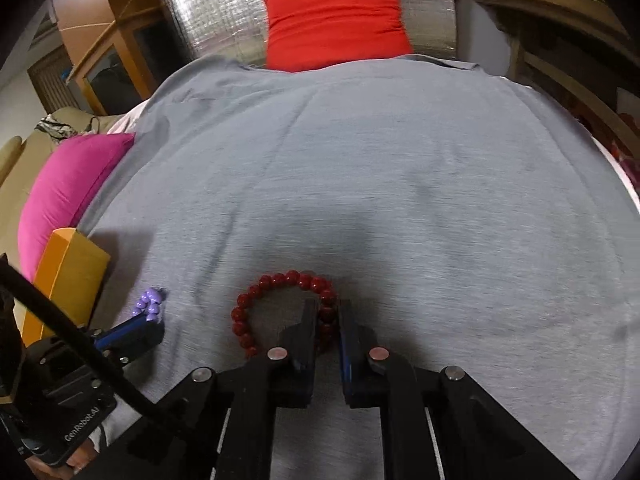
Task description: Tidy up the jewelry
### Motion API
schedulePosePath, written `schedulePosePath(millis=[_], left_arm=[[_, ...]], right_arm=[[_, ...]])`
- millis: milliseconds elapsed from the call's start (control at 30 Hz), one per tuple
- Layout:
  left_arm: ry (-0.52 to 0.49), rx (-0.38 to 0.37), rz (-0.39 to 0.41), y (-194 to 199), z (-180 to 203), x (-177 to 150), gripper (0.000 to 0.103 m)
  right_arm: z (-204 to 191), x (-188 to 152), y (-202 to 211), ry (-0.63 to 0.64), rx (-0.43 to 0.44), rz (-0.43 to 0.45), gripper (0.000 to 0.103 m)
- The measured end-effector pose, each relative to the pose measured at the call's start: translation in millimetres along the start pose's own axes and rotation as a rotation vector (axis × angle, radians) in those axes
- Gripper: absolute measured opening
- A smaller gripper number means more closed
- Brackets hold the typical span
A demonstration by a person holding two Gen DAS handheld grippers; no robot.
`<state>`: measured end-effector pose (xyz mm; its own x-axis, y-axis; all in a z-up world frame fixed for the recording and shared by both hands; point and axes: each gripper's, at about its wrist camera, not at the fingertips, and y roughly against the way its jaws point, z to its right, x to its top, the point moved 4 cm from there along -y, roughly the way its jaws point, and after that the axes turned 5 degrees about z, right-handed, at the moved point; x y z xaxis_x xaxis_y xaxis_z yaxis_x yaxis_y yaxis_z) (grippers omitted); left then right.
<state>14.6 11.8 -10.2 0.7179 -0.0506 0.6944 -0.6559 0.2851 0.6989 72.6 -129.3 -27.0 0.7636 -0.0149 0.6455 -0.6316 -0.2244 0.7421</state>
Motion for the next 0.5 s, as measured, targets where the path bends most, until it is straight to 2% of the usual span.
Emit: schedulePosePath(millis=[167,400,433,500], left_arm=[[-0.048,-0.02,0.0,1.9,17.5,-1.0,0.009],[-0.065,0.041,-0.027,-7.6,13.1,-2.9,0.01],[-0.062,0.04,-0.027,-8.0,12.0,-2.8,0.013],[-0.056,0.045,-0.027,-7.3,8.7,-2.0,0.025]], right_arm=[[29.3,-2.9,8.6,-0.063,0.011,-0.021,0.011],[43.7,-8.2,12.3,-0.124,0.03,-0.058,0.011],[44.7,-8.6,12.3,-0.129,0.029,-0.061,0.012],[45.2,-8.8,11.5,-0.123,0.029,-0.071,0.015]])
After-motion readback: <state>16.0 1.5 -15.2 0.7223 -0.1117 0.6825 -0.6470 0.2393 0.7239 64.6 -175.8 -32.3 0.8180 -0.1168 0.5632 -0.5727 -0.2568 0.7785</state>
